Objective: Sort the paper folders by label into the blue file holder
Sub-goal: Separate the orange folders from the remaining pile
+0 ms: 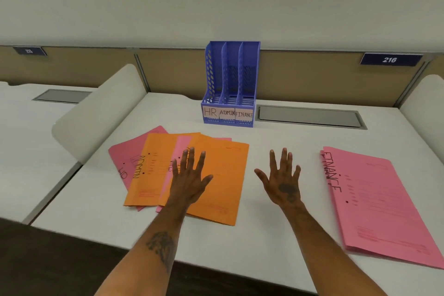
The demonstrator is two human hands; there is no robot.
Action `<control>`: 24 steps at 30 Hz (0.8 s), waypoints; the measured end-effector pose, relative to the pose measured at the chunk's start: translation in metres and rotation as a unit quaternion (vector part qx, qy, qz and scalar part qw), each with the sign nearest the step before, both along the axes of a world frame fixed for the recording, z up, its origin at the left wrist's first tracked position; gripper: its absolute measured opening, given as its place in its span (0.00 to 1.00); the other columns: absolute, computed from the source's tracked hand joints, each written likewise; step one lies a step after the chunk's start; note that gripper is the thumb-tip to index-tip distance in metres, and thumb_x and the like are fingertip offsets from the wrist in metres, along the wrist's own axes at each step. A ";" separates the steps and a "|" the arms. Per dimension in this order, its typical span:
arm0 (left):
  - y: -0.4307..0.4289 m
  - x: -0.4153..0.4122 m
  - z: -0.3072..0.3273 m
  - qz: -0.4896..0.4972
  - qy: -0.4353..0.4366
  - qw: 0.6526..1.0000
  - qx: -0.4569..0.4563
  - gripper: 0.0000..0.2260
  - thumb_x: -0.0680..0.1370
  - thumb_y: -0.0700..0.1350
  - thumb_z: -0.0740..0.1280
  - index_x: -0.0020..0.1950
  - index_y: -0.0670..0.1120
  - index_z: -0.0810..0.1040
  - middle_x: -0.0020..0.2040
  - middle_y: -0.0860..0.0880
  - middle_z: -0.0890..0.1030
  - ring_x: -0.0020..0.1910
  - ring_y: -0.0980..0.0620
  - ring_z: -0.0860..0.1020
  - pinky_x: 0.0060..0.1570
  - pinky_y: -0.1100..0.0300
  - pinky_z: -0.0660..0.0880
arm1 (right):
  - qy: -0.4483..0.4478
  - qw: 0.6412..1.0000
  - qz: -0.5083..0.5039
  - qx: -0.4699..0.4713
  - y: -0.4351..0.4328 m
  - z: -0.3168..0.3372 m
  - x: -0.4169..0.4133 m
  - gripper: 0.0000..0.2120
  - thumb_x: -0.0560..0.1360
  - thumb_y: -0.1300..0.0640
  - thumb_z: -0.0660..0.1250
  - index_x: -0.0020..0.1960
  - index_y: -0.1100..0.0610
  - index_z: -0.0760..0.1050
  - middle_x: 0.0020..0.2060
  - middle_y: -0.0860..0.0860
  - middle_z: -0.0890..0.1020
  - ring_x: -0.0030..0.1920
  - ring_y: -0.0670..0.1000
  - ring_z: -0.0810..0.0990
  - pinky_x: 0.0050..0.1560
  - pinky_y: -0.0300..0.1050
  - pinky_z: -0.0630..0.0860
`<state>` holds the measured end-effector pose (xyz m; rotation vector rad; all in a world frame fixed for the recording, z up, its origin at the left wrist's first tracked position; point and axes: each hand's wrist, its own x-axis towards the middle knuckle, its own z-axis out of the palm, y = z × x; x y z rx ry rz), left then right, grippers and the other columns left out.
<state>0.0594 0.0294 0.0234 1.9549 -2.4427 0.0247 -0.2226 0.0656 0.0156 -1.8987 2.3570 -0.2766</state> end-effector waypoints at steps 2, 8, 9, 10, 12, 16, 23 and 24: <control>-0.004 0.018 -0.002 -0.003 -0.001 1.000 0.002 0.36 0.76 0.69 0.38 0.78 0.53 0.32 0.79 0.44 0.33 0.77 0.43 0.31 0.73 0.39 0.35 | 0.003 1.000 0.004 0.005 -0.003 -0.002 0.021 0.46 0.67 0.25 0.26 0.78 0.50 0.40 0.77 0.58 0.40 0.77 0.61 0.41 0.72 0.67 0.46; -0.016 0.047 -0.014 -0.002 0.024 1.000 0.020 0.36 0.76 0.68 0.40 0.78 0.52 0.32 0.79 0.45 0.32 0.77 0.44 0.31 0.74 0.40 0.34 | -0.002 0.999 0.027 0.022 -0.020 -0.009 0.060 0.47 0.67 0.25 0.26 0.78 0.52 0.40 0.77 0.59 0.41 0.77 0.61 0.41 0.72 0.66 0.48; -0.019 0.049 -0.017 -0.001 0.030 0.999 0.025 0.37 0.76 0.68 0.40 0.78 0.51 0.32 0.79 0.45 0.33 0.77 0.44 0.31 0.74 0.40 0.35 | -0.006 0.999 0.030 0.024 -0.024 -0.011 0.064 0.48 0.67 0.25 0.26 0.78 0.52 0.40 0.77 0.59 0.41 0.77 0.61 0.41 0.72 0.66 0.50; -0.022 0.051 -0.020 0.000 0.035 0.999 0.030 0.38 0.76 0.68 0.41 0.78 0.50 0.33 0.79 0.44 0.34 0.78 0.44 0.32 0.74 0.40 0.35 | -0.012 0.999 0.034 0.026 -0.028 -0.014 0.067 0.48 0.67 0.25 0.26 0.78 0.52 0.40 0.77 0.59 0.41 0.77 0.61 0.41 0.72 0.65 0.52; -0.029 0.051 -0.025 0.005 0.045 0.998 0.044 0.39 0.75 0.69 0.41 0.78 0.48 0.33 0.80 0.44 0.35 0.79 0.44 0.34 0.74 0.41 0.36 | -0.024 0.998 0.042 0.034 -0.035 -0.020 0.071 0.49 0.66 0.25 0.26 0.79 0.52 0.41 0.78 0.60 0.42 0.77 0.61 0.42 0.72 0.64 0.57; -0.044 0.051 -0.034 0.016 0.058 0.996 0.068 0.39 0.78 0.68 0.45 0.79 0.47 0.35 0.81 0.45 0.38 0.79 0.44 0.37 0.75 0.41 0.39 | -0.033 0.996 0.051 0.065 -0.050 -0.036 0.079 0.48 0.67 0.25 0.28 0.79 0.52 0.40 0.78 0.59 0.41 0.78 0.61 0.42 0.71 0.61 0.61; -0.060 0.048 -0.054 0.042 0.094 0.987 0.124 0.37 0.80 0.65 0.54 0.81 0.47 0.44 0.81 0.43 0.42 0.80 0.43 0.41 0.77 0.43 0.46 | -0.029 0.989 0.063 0.133 -0.058 -0.064 0.098 0.41 0.75 0.29 0.44 0.79 0.51 0.40 0.78 0.56 0.39 0.77 0.60 0.40 0.73 0.62 0.55; -0.062 0.048 -0.057 0.043 0.094 0.986 0.131 0.38 0.80 0.65 0.54 0.81 0.47 0.44 0.81 0.43 0.42 0.80 0.43 0.41 0.77 0.43 0.47 | -0.031 0.987 0.065 0.142 -0.057 -0.067 0.101 0.40 0.75 0.29 0.45 0.79 0.51 0.40 0.78 0.56 0.38 0.77 0.60 0.40 0.73 0.62 0.54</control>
